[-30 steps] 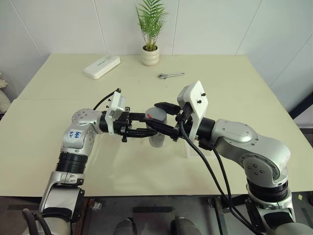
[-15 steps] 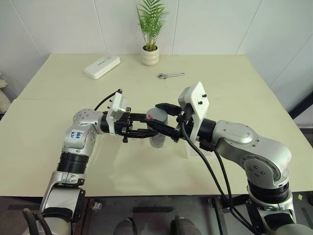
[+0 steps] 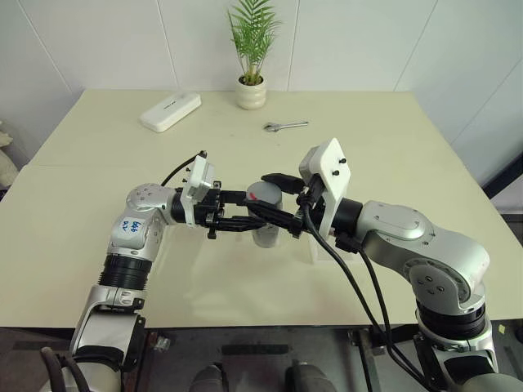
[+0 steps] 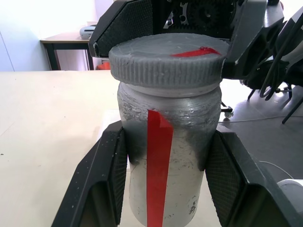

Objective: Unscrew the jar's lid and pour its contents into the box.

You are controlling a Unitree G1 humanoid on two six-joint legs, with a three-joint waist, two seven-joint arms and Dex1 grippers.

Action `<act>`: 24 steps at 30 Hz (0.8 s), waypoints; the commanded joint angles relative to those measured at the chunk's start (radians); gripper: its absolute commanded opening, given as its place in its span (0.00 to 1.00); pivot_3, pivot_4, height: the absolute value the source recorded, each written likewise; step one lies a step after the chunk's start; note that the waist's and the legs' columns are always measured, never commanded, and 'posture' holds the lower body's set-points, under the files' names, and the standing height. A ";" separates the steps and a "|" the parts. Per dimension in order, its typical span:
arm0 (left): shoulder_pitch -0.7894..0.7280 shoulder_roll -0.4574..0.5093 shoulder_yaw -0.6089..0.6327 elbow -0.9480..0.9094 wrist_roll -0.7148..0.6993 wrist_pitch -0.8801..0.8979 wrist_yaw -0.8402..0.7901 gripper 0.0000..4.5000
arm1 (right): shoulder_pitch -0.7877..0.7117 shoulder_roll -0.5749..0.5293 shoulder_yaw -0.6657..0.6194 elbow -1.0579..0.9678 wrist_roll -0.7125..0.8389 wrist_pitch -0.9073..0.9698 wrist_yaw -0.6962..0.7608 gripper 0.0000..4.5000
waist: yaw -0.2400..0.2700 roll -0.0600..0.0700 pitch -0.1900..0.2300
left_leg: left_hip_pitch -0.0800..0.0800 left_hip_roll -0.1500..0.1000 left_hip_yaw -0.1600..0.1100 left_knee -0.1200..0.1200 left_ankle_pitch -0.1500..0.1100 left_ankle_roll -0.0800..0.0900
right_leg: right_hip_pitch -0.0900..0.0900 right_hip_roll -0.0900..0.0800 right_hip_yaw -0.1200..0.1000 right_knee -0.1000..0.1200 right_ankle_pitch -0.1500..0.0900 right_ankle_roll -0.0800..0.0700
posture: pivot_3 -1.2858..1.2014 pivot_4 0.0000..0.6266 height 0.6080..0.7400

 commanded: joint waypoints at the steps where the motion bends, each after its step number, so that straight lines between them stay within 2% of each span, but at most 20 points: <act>1: -0.027 -0.004 -0.025 -0.031 -0.006 -0.013 -0.034 0.44 | -0.018 -0.012 -0.010 -0.025 -0.022 -0.015 0.003 0.57 | 0.000 0.000 0.000 | 0.000 0.000 0.000 0.000 0.000 0.000 | 0.000 0.000 0.000 0.000 0.000 0.000 | 0.52 0.24 1.00; 15: -0.045 0.021 -0.059 0.015 0.009 -0.014 -0.092 0.44 | -0.130 -0.122 -0.022 0.035 -0.043 -0.048 0.132 0.57 | 0.000 0.000 0.000 | 0.000 0.000 0.000 -0.001 0.000 0.000 | 0.000 0.000 0.000 -0.001 0.000 0.000 | 0.52 0.24 1.00; 24: -0.059 0.035 -0.071 0.034 0.015 -0.018 -0.104 0.44 | -0.138 -0.115 -0.034 0.061 -0.057 -0.062 0.147 0.57 | 0.000 0.000 0.000 | 0.000 0.000 0.000 -0.001 0.000 0.000 | 0.000 0.000 0.000 -0.001 0.000 0.000 | 0.52 0.24 1.00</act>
